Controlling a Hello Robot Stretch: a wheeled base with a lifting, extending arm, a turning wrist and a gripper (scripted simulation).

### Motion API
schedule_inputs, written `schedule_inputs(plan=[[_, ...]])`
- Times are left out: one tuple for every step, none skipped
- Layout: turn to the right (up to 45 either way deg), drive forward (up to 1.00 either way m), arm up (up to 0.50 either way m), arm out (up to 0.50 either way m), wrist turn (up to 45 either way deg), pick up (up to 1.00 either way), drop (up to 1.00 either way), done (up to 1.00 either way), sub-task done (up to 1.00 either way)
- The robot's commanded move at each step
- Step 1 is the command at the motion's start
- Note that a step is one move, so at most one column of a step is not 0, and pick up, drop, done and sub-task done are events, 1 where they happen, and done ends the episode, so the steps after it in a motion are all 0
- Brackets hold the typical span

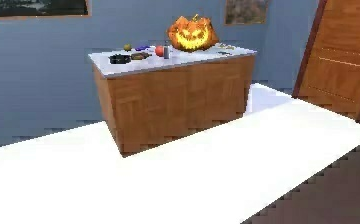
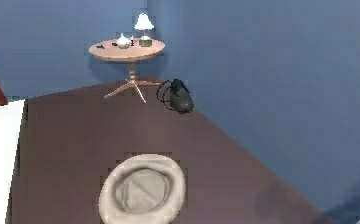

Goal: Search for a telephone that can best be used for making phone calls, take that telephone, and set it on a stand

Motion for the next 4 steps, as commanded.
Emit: schedule_inputs(plan=[[6.0,0.0,0.0,0.0,0.0,0.0,0.0,0.0,0.0],[0.0,1.0,0.0,0.0,0.0,0.0,0.0,0.0,0.0],[0.0,0.5,0.0,0.0,0.0,0.0,0.0,0.0,0.0],[-45.0,0.0,0.0,0.0,0.0,0.0,0.0,0.0,0.0]])
